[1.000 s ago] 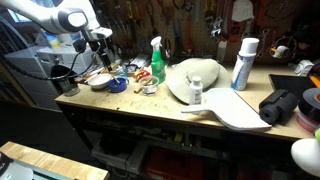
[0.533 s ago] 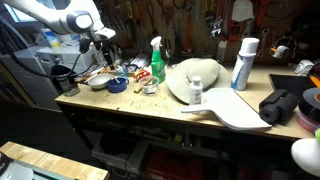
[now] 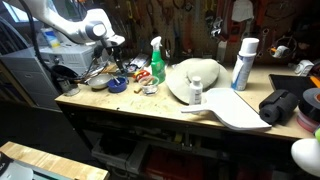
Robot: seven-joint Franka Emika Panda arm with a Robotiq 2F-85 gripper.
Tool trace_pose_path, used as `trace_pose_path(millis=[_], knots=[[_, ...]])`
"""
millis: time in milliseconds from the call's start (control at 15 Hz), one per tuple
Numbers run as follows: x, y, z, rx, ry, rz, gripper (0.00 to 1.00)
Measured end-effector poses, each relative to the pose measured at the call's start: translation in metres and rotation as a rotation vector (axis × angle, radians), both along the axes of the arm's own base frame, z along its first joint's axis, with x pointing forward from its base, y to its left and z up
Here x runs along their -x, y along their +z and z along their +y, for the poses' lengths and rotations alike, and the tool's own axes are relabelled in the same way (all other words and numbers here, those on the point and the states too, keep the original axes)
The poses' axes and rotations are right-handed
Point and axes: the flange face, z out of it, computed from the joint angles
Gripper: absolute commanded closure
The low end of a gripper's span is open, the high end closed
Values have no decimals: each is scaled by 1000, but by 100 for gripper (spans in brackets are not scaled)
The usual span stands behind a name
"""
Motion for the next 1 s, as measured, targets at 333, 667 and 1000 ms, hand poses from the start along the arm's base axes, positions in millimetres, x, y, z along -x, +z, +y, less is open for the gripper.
trace_pose_path(millis=[333, 667, 1000], knots=[[-8, -11, -20, 0, -13, 27, 51], [-8, -10, -18, -35, 72, 67, 70], [-2, -25, -19, -44, 144, 139, 79]])
